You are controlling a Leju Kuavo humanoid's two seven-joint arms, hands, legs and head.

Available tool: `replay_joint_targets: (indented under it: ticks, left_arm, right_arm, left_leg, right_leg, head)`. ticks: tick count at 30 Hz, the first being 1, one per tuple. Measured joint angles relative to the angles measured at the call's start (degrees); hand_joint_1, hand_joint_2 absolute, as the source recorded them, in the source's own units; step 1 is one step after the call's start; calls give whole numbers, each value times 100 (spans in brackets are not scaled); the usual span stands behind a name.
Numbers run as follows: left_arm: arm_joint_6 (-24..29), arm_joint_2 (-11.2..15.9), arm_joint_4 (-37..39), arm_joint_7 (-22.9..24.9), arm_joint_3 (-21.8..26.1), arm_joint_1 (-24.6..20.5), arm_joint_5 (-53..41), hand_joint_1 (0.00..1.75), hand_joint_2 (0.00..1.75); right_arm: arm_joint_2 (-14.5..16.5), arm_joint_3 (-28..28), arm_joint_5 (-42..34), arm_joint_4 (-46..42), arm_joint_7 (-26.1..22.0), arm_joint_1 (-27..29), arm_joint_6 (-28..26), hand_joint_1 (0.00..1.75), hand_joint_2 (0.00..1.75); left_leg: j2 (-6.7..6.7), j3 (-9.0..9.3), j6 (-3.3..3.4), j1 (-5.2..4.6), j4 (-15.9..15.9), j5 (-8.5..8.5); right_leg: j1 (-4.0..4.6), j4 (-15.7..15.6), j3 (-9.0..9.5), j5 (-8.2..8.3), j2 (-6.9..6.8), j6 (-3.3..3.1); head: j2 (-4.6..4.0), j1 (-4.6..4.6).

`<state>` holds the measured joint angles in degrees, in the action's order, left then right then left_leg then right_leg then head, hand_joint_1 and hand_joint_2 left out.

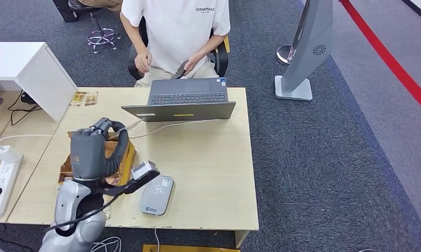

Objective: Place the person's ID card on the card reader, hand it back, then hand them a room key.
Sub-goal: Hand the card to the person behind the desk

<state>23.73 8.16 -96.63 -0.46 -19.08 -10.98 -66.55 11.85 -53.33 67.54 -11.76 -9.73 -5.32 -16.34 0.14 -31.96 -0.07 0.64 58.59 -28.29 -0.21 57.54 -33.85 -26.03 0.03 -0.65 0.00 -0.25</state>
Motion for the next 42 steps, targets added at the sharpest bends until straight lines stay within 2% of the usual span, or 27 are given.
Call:
replay_joint_targets:
  ticks: [5,8,11,14,17,21,25,31,38,42]
  left_arm:
    - [-723,276,86,229,276,-1242,-106,175,175]
    - [-994,462,709,369,343,-2078,-483,175,175]
    - [-923,660,1640,438,359,-2780,-923,175,175]
    - [-837,852,2508,441,367,-3206,-1148,175,175]
    - [-758,975,3081,443,404,-3400,-1172,175,175]
    - [-698,1042,3507,452,466,-3453,-1102,175,175]
    - [-694,1051,3747,450,481,-3443,-1035,0,175]
    - [-618,951,3474,248,530,-3191,-574,0,175]
    - [-553,651,1733,75,526,-2162,-244,0,175]
    - [-375,576,657,-24,395,-1443,-220,0,175]
  right_arm:
    - [2,7,59,0,15,-6,86,0,175]
    - [2,38,158,0,77,-39,142,0,175]
    - [2,68,203,0,76,-69,197,0,175]
    - [2,85,156,0,37,-76,240,0,175]
    - [2,84,88,0,28,-79,268,0,175]
    - [2,83,66,0,49,-81,272,0,175]
    - [2,83,45,0,75,-72,271,0,175]
    - [2,83,22,0,98,-68,267,0,175]
    - [2,81,-19,0,62,-51,210,0,175]
    - [1,74,-40,0,33,-22,242,0,175]
  left_leg:
    - [-2,0,-5,1,0,12]
    - [-3,0,-7,1,0,19]
    - [9,3,-9,0,0,21]
    - [12,3,-10,1,0,21]
    - [10,0,-10,1,0,21]
    - [10,-10,-10,1,0,21]
    - [21,-32,-10,1,1,22]
    - [16,-39,-6,-1,3,15]
    - [21,-37,2,-3,3,10]
    - [24,-35,3,-4,3,9]
  right_leg:
    - [1,1,-1,8,-1,-2]
    - [1,3,-1,15,0,-8]
    - [0,4,-2,21,12,-14]
    - [1,5,-5,21,17,-15]
    - [2,6,-9,20,17,-15]
    - [2,6,-16,19,18,-15]
    - [1,6,-40,26,32,-10]
    - [-1,1,-43,22,27,-5]
    - [-3,-4,-42,21,31,-3]
    - [-5,-4,-41,21,33,-3]
  head:
    - [0,-1]
    - [0,3]
    - [-1,2]
    - [0,1]
    - [0,-2]
    - [-1,0]
    - [0,0]
    - [0,1]
    - [0,3]
    - [0,-1]
